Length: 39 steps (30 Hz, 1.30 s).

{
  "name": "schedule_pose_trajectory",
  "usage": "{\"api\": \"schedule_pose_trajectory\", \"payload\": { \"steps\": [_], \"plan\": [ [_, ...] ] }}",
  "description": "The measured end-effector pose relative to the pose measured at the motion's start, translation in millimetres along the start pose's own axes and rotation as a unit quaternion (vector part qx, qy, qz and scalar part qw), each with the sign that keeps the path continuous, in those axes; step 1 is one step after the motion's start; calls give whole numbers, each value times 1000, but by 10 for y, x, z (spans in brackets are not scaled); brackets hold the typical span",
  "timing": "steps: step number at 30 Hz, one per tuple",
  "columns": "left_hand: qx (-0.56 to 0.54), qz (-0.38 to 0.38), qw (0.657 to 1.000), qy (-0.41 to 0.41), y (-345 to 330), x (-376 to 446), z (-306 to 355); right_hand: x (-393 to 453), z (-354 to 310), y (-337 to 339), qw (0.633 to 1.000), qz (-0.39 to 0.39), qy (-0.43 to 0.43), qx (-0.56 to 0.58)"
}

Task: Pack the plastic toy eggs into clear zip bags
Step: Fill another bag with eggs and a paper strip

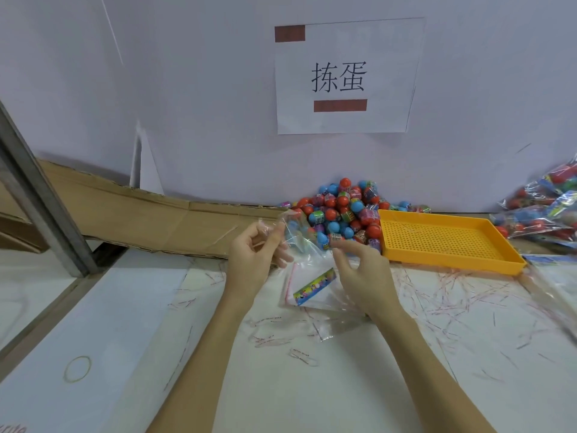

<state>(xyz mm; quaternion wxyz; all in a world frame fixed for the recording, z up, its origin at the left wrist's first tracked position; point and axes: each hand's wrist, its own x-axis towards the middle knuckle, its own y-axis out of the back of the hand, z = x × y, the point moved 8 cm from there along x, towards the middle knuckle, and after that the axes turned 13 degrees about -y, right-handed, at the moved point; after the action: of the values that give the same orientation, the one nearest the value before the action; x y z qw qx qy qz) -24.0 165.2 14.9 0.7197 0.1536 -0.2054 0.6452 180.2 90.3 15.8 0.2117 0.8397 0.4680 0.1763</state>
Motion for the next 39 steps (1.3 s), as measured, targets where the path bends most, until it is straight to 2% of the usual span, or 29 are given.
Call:
{"api": "schedule_pose_trajectory", "payload": {
  "steps": [4, 7, 10, 13, 17, 21, 24, 27, 29, 31, 33, 35, 39],
  "plan": [
    [-27, -58, 997, 36, -101, -19, -21, -67, -178, 179, 990, 86, 111, 21],
    [-25, -111, 993, 40, -197, -65, -3, -182, -376, 201, 972, 78, 206, 79],
    [-23, -144, 989, 28, -253, -93, 59, -291, -501, 114, 962, 45, 258, 78],
    [-10, -158, 987, 22, -265, -99, 93, -311, -521, 52, 963, 63, 259, 29],
    [1, -174, 985, 19, -297, -119, 124, -258, -460, 117, 971, 87, 209, 81],
    [-55, -213, 973, 71, -395, -187, 80, -218, -399, 171, 975, 100, 174, 96],
    [-52, -251, 962, 89, -438, -228, 17, -183, -347, 189, 979, 110, 142, 96],
    [-30, -239, 968, 64, -391, -191, -1, -92, -171, 197, 982, 97, 59, 154],
    [-16, -225, 973, 57, -350, -161, -3, -62, -96, 171, 985, 84, 15, 148],
    [1, -213, 975, 59, -317, -139, -12, -129, -222, 210, 986, 132, 74, 69],
    [22, -204, 977, 59, -294, -128, -13, -256, -414, 231, 967, 174, 179, 42],
    [30, -199, 978, 50, -287, -124, 10, -331, -511, 181, 957, 151, 239, 65],
    [40, -190, 980, 35, -281, -125, 62, -278, -473, 23, 973, 54, 198, 105]
  ]
}}
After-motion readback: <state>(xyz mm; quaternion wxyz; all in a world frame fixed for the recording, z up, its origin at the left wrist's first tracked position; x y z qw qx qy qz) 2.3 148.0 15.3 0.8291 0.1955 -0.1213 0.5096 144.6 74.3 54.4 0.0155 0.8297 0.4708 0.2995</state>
